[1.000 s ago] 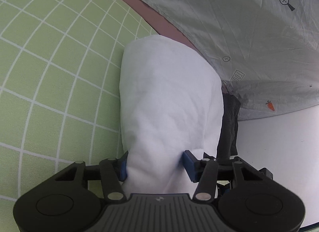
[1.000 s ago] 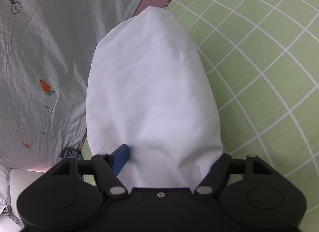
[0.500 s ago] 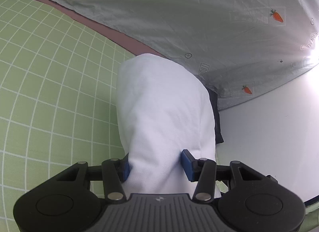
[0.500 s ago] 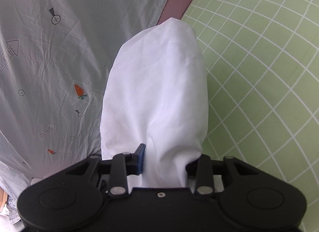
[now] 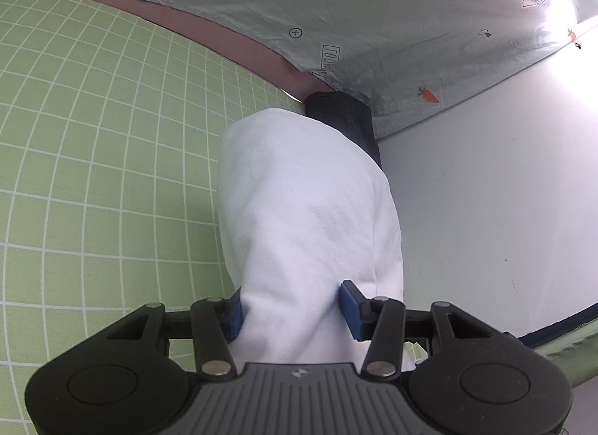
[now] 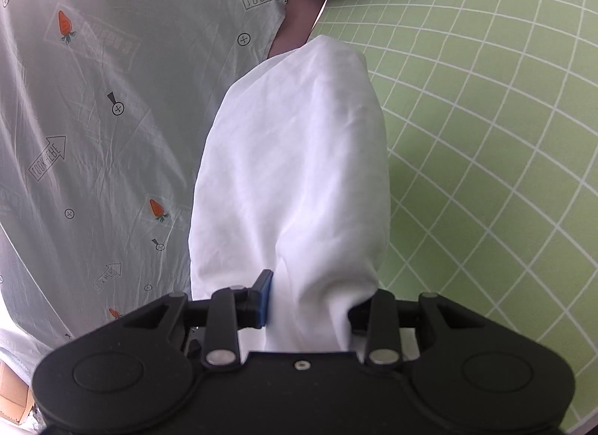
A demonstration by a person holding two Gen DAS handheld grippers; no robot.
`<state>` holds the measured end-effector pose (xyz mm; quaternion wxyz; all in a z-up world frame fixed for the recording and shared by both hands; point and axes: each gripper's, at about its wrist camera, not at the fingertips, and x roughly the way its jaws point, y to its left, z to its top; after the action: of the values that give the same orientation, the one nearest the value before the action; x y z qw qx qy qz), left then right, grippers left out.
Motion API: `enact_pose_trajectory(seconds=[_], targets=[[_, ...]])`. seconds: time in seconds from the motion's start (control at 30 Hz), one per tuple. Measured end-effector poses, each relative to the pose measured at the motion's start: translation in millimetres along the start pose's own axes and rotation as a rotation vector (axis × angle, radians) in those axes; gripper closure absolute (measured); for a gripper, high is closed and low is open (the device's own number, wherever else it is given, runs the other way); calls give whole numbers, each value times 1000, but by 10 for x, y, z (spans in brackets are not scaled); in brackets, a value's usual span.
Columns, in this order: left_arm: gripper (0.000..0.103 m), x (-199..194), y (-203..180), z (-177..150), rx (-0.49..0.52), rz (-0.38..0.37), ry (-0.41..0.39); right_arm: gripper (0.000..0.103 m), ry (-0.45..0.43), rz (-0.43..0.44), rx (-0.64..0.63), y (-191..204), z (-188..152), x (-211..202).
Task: Fold clothes
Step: 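Lift the white bundle with both tools and carry it onto the black garment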
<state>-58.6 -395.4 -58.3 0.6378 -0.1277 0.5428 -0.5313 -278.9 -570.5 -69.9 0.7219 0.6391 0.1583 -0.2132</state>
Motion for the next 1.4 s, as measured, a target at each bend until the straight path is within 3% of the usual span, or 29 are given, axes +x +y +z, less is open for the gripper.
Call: enact_pose_trajectory(seconds=[0.2,0.43,0.57,0.7,0.83,1.0,1.1,1.27,1.4], targets=[[53,527,-536,27,-12,26,-50,68,6,32,-7,-332,569,-270],[53,1320,-1188,137,-57,32,-140,68,75,61,-58,-662,1650,-575],[53,1705,-1442,263,-107,32,-178,68,114,37,-106,-646,2306,-566],[53,2124,-1661,574,-96,19,-195,68,129,38,-156,-592,2887,-539],[53,2489,-1789,1110,-81,1,-198,68,109,43,-210,-530,3474,-419],[53,2668,-1739,1686,-96,-40,-221,68,52,35,-284,-247,4035,-133],[53,2828,-1778,2011,-70,3,-245,69,50,38,-331,-101,4298,114],[51,3380,-1696,2288,-103,47,-278,67,52,-61,-510,145,4776,560],[50,3814,-1574,2236,-155,111,-244,57,10,-298,-720,223,4956,898]])
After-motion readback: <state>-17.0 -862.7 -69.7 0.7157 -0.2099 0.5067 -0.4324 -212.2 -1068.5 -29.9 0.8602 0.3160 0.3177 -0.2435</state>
